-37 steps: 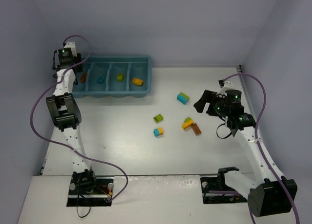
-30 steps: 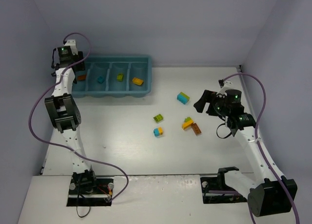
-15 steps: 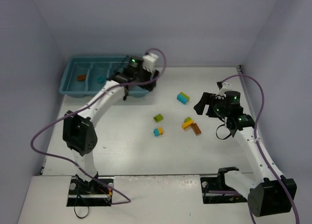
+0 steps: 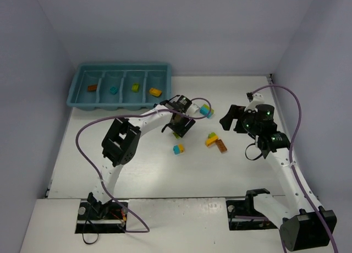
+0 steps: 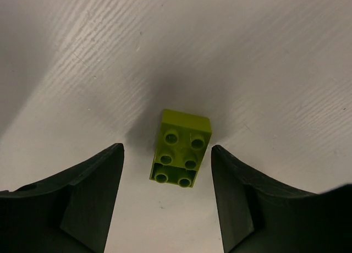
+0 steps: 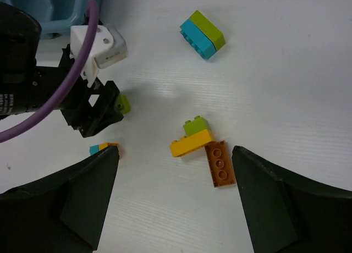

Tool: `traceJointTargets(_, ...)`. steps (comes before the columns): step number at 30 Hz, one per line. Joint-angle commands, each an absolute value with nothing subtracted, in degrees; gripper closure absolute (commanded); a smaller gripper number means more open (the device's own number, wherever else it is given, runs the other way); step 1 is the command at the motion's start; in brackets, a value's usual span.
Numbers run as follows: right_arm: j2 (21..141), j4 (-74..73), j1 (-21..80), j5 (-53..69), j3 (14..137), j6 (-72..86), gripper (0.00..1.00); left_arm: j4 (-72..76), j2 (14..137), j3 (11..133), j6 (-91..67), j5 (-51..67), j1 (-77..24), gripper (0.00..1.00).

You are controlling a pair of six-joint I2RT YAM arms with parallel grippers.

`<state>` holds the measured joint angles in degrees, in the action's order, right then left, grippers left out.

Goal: Sort the legos into containers by color

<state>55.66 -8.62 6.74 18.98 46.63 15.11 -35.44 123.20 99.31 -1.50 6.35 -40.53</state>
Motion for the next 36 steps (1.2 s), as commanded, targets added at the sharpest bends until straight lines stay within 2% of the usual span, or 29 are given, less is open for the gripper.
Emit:
traceJointTargets(1,54.0,-7.1,6.6,19.6,46.9,14.9,0.20,-37.3,120.8,102.1,-1.0,6.1,-41.0,0.42)
traceJointTargets(7,53.6,-7.6,6.6,19.1,46.8,15.0,0.19,-37.4,122.1,100.8,-1.6,4.8,-41.7,0.53)
traceJointTargets(10,53.6,-7.6,6.6,19.3,46.8,15.0,0.19,-37.7,120.2,102.3,-1.9,4.5,-41.8,0.77)
traceJointTargets(11,53.6,-7.6,6.6,19.2,46.8,15.1,0.19,-37.8,119.5,103.7,-2.0,4.0,-41.8,0.89)
traceJointTargets(15,53.8,-7.6,6.6,19.3,47.1,14.9,0.19,-40.9,114.0,109.7,-2.1,0.7,-41.4,0.96)
traceJointTargets(20,53.8,-7.6,6.6,19.8,47.5,14.6,0.19,-41.0,109.6,116.2,-2.0,-6.1,-36.9,0.96)
traceJointTargets(25,53.3,-7.6,6.5,19.9,47.4,14.3,0.19,-33.1,111.2,116.9,-2.5,-9.9,-26.0,0.95)
traceJointTargets(36,51.6,-7.6,6.6,21.0,46.8,15.8,0.19,-22.1,128.0,127.8,-3.8,-10.7,-13.7,0.85)
